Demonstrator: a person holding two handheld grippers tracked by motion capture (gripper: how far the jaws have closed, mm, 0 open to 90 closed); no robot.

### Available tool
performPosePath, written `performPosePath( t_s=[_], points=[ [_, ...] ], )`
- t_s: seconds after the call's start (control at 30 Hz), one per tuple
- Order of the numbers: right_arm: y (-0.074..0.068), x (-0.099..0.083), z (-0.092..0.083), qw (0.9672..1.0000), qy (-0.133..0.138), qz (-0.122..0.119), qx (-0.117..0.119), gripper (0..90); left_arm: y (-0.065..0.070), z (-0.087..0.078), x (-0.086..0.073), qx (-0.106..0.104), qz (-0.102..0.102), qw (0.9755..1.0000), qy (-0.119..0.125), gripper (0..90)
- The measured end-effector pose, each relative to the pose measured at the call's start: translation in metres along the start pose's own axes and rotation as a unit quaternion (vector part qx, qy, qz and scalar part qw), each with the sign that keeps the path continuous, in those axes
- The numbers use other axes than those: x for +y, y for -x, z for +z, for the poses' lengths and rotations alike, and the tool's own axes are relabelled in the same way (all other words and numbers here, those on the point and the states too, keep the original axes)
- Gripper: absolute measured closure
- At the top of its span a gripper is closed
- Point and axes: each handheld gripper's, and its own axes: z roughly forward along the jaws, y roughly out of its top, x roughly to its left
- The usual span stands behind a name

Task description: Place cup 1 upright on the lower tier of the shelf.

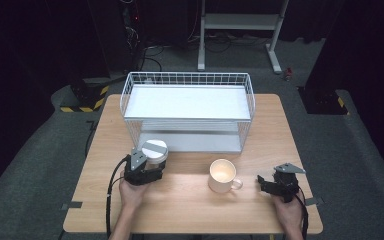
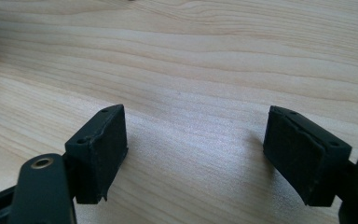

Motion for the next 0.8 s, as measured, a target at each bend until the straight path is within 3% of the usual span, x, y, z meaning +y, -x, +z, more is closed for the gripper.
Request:
performPosePath(
  t_s=[0.17,0.67,0.8],
  points=[
    [0.000,0.000,0.000,1.0000,0.000,0.000,0.000,21.5,-0.001,0.005,0.005,-0.001,-0.009,1.0000,0.001,19.1],
    [0.000,0.000,0.000,1.0000,0.000,0.000,0.000,21.5,-0.001,0.023,0.017,0.001,-0.003,1.0000,0.004,19.0],
    [0.000,0.000,0.000,1.0000,0.000,0.000,0.000,21.5,-0.004,0.028,0.018,0.003,-0.010,0.9999,0.008,19.0]
  ],
)
